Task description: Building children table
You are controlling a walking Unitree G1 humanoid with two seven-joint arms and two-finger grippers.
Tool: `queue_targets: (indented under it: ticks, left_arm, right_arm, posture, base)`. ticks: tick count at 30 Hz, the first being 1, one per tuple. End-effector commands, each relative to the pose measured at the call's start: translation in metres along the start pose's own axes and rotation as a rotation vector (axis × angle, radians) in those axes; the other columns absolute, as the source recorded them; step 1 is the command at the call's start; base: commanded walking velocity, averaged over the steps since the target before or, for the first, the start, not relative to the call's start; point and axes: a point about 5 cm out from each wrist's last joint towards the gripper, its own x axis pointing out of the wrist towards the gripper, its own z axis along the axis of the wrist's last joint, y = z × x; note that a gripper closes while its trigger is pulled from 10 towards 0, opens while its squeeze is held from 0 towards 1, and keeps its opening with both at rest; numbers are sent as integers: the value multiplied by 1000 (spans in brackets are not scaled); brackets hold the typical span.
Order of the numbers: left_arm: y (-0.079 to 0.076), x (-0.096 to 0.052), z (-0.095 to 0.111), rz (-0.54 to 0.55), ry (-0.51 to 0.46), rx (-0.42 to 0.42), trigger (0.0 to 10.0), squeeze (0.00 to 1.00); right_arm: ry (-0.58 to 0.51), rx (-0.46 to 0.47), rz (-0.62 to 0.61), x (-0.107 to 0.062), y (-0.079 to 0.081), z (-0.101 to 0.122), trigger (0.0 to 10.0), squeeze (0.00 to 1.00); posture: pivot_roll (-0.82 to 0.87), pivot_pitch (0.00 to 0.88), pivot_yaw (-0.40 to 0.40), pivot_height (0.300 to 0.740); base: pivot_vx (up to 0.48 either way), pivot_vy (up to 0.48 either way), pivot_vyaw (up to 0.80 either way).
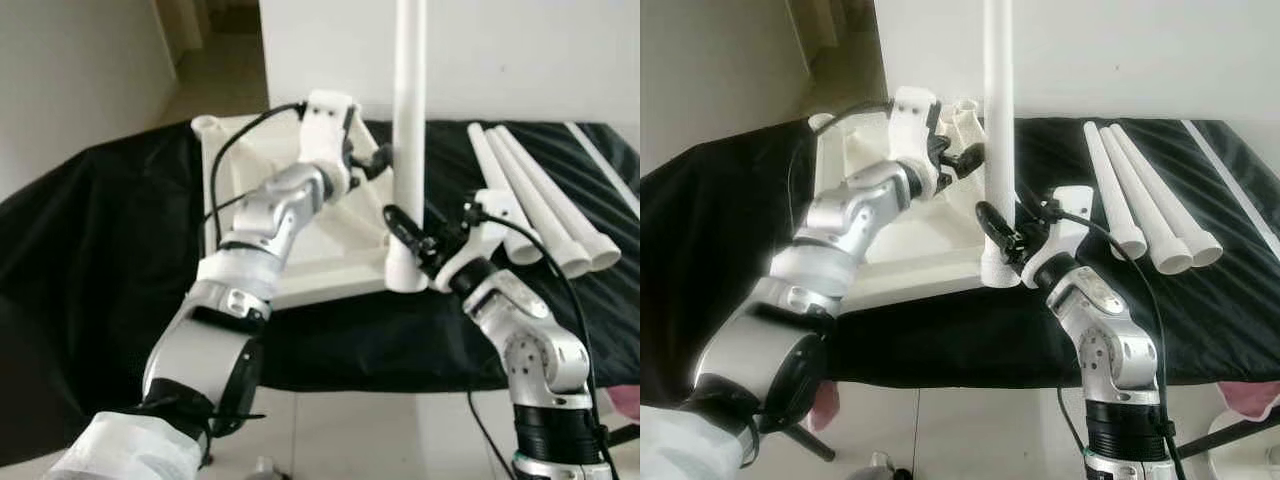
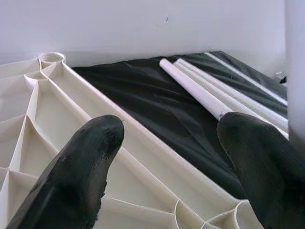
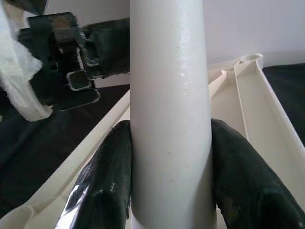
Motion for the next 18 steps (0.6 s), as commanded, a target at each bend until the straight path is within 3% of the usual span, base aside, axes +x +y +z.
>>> queue_targets:
  ticks: [1, 7, 11, 18]
  left_arm:
    - [-10, 4, 0, -108, 14, 50, 10000, 0]
    - [-17, 8, 4, -145, 9, 13, 10000, 0]
    - [-27, 11, 15, -197, -17, 61, 10000, 0]
    - [-38, 11, 22, -239, -44, 63, 10000, 0]
  right_arm:
    - [10, -17, 10, -1, 2, -5, 10000, 0]
    - [39, -16, -1, 1, -1, -13, 10000, 0]
    - [55, -33, -2, 4, -4, -16, 10000, 0]
    - [63, -27, -47, 10, -8, -21, 10000, 0]
  posture:
    - [25, 0, 13, 740]
    - [19, 0, 12, 740]
    - [23, 0, 14, 740]
    - [25, 0, 13, 740]
  base:
    - [0, 0, 0]
    - [0, 0, 0]
    - [0, 0, 0]
    - [0, 0, 0]
